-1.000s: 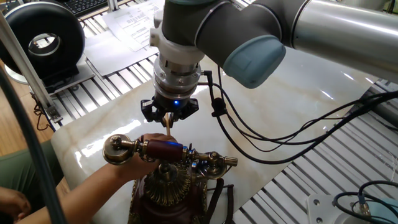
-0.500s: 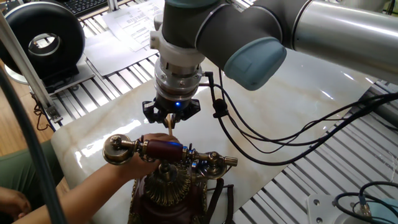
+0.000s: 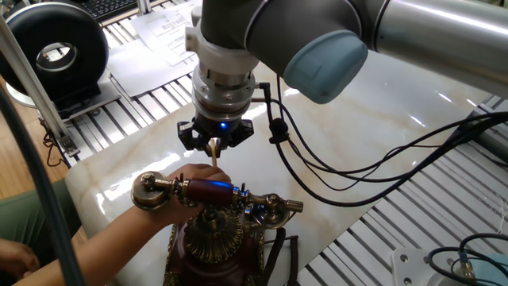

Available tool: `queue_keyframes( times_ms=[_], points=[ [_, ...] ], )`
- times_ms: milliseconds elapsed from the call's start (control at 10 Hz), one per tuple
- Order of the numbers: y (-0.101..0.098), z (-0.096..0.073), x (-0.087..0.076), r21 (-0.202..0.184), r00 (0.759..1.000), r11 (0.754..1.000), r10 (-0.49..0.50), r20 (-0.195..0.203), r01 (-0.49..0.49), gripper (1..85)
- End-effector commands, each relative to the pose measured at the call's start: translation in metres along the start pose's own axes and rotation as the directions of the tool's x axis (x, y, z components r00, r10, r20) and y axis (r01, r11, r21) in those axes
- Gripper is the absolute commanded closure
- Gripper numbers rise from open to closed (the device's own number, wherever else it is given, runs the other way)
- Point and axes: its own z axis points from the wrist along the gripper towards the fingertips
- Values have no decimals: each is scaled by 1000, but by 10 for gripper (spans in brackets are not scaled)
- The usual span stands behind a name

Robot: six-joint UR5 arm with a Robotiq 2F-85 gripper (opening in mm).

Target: Dial a number on an old rotary phone

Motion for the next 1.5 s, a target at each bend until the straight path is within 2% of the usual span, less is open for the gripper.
queue_keyframes(
  times_ms=[0,400,800,1400],
  points=[
    [5,-6,-1,-4,1000,1000,6,8,-6,847],
    [-1,-5,-4,20,999,1000,-10,37,9,847],
    [-8,-2,-2,39,1000,999,-4,31,3,847],
    [-4,7,0,47,999,999,-8,46,6,847]
  ],
)
